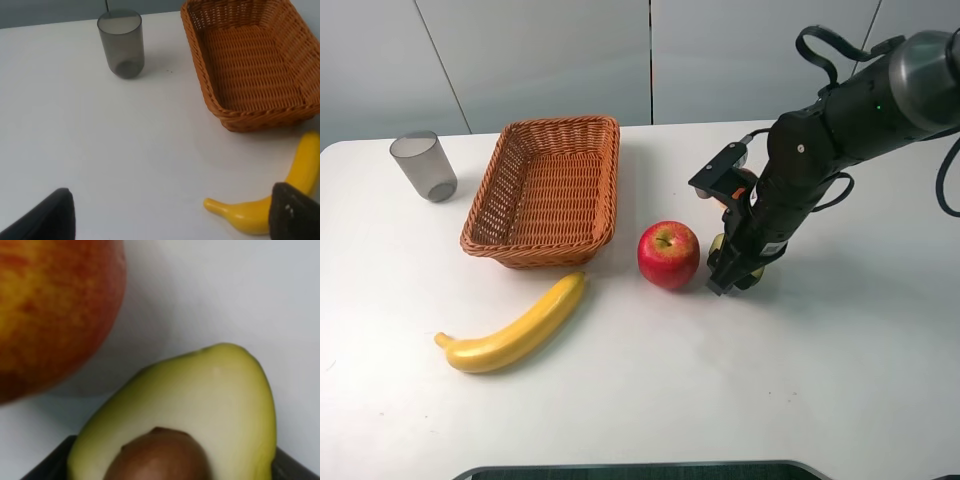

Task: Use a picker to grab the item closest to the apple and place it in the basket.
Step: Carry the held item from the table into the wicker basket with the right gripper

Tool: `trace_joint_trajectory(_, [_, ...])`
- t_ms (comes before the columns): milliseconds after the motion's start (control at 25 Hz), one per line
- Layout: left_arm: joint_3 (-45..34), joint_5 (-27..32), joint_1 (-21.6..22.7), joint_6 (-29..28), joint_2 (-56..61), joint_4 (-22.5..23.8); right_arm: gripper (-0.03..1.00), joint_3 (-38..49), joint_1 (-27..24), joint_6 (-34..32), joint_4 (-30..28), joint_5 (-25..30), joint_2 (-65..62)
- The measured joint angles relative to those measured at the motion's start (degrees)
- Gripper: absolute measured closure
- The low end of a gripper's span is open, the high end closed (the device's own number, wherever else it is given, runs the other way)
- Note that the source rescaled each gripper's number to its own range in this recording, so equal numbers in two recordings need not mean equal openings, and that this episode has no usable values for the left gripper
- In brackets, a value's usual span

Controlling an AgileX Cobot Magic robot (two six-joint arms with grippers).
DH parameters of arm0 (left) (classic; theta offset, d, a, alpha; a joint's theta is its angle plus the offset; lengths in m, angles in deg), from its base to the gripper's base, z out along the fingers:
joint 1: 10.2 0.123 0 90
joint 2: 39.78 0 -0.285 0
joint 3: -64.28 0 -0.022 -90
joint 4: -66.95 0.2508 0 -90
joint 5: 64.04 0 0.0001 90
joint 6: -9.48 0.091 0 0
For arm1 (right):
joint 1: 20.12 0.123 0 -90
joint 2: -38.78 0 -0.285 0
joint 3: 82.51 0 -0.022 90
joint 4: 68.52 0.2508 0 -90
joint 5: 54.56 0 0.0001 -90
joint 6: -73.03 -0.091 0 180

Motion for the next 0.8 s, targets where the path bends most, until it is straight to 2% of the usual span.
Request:
trace_joint_trajectory(120, [0.00, 0.00, 0.00, 0.00, 0.00, 0.00, 0.97, 0.00, 0.00, 0.00, -0.52, 1.99, -3.13])
trace_joint_trajectory(280, [0.00, 0.00, 0.00, 0.00, 0.00, 0.00, 0.97, 0.00, 0.00, 0.00, -2.45, 7.53, -7.38])
trace_joint_trajectory(440, [0.00, 0.00, 0.00, 0.00, 0.00, 0.00, 0.97, 0.00, 0.00, -0.32, -3.28, 9.98, -12.11])
trace_joint_trajectory(600, [0.00, 0.00, 0.00, 0.00, 0.00, 0.00, 0.97, -0.76, 0.00, -2.58, -3.27, 11.45, -16.57])
trace_joint_trajectory(800, [0.00, 0.00, 0.00, 0.10, 0.00, 0.00, 0.97, -5.81, 0.73, -3.57, -1.07, 16.17, -17.53])
